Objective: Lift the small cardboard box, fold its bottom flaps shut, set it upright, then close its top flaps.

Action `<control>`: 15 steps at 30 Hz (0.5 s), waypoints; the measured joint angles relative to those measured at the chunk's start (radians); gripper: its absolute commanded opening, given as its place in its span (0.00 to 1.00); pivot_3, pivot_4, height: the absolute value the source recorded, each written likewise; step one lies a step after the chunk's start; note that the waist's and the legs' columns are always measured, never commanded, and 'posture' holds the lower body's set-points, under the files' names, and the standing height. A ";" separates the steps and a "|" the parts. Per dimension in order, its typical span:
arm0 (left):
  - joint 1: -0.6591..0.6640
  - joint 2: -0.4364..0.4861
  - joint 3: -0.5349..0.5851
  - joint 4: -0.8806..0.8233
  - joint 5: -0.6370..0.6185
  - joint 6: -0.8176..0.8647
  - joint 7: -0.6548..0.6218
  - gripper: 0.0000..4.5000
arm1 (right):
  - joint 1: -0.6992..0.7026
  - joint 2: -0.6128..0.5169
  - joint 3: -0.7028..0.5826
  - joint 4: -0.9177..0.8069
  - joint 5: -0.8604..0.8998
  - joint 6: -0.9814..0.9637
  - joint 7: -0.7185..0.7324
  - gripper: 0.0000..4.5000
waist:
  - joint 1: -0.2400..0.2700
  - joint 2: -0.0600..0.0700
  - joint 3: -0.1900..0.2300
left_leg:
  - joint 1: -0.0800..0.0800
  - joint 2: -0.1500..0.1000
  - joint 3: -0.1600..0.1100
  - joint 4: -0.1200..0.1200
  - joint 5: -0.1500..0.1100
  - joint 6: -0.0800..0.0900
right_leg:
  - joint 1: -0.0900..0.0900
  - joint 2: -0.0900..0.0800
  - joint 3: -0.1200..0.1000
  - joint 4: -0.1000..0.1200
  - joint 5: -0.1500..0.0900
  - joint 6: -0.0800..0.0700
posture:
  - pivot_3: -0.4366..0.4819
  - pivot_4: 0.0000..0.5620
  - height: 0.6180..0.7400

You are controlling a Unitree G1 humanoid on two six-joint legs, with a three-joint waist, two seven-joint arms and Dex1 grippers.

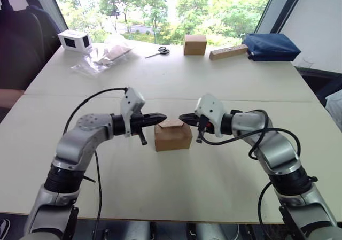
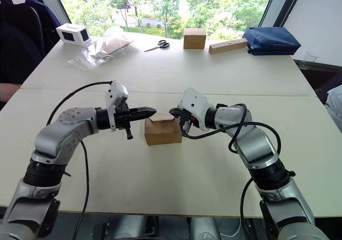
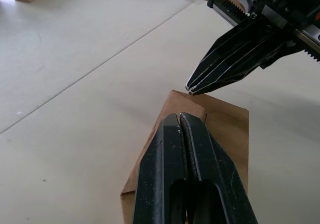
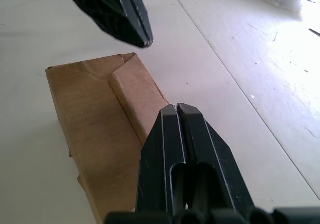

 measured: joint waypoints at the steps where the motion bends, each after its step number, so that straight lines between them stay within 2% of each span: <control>1: 0.003 -0.001 -0.005 -0.004 0.008 -0.006 0.004 0.01 | 0.000 0.000 0.010 0.001 -0.002 -0.007 0.001 0.00 | 0.000 0.000 0.000 | 0.000 0.000 0.000 0.000 0.000 0.000 | 0.000 0.000 0.000 0.000 0.000 0.000 | 0.48 0.27 1.00; 6: 0.033 -0.026 -0.050 -0.001 0.029 -0.007 0.026 0.01 | 0.000 -0.005 0.075 0.017 -0.032 -0.025 0.007 0.00 | -0.001 0.000 0.000 | 0.000 0.000 0.000 0.000 0.000 0.000 | 0.000 0.000 0.000 0.000 0.000 0.000 | 0.48 0.27 1.00; 15: 0.049 0.014 -0.107 0.001 0.092 -0.055 0.007 0.01 | -0.006 -0.016 0.122 0.030 -0.080 -0.031 0.003 0.00 | 0.000 0.000 0.000 | 0.000 0.000 0.000 0.000 0.000 0.000 | 0.000 0.000 0.000 0.000 0.000 0.000 | 0.48 0.27 1.00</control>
